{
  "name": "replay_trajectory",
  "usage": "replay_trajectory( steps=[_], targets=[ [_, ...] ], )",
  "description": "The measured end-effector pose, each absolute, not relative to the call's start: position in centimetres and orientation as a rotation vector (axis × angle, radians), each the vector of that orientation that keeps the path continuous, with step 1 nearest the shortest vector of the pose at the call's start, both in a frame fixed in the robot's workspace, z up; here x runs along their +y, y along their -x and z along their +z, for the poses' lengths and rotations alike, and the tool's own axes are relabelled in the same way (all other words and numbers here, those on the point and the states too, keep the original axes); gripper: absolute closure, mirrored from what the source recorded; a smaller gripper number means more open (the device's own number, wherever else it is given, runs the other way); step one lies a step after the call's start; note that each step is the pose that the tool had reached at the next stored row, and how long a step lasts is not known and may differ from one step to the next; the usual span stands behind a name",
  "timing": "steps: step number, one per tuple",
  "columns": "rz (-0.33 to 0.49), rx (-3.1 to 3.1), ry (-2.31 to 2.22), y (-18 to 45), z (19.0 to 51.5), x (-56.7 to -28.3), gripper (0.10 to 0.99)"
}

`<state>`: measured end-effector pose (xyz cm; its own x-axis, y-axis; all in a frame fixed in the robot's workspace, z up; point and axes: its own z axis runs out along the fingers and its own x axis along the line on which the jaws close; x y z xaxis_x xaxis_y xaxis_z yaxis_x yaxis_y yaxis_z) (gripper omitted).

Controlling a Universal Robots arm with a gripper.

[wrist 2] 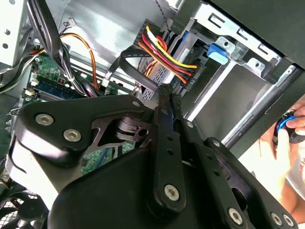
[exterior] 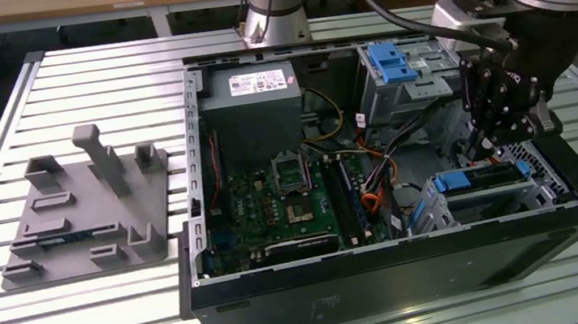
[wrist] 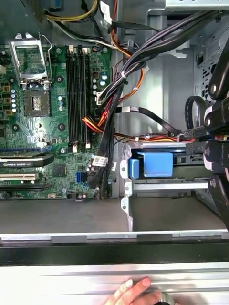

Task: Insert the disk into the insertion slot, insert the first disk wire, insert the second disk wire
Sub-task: 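Insert the second disk wire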

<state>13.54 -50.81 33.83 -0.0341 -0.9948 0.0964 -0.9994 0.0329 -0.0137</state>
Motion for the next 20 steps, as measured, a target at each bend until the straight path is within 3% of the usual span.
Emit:
replay_trajectory(
  steps=[13, 20],
  targets=[
    [0.084, -2.229, -2.156, -13.6, 33.9, -51.6, 0.937],
    [0.011, -2.264, -2.188, -13.6, 33.9, -52.2, 0.937]
  ],
)
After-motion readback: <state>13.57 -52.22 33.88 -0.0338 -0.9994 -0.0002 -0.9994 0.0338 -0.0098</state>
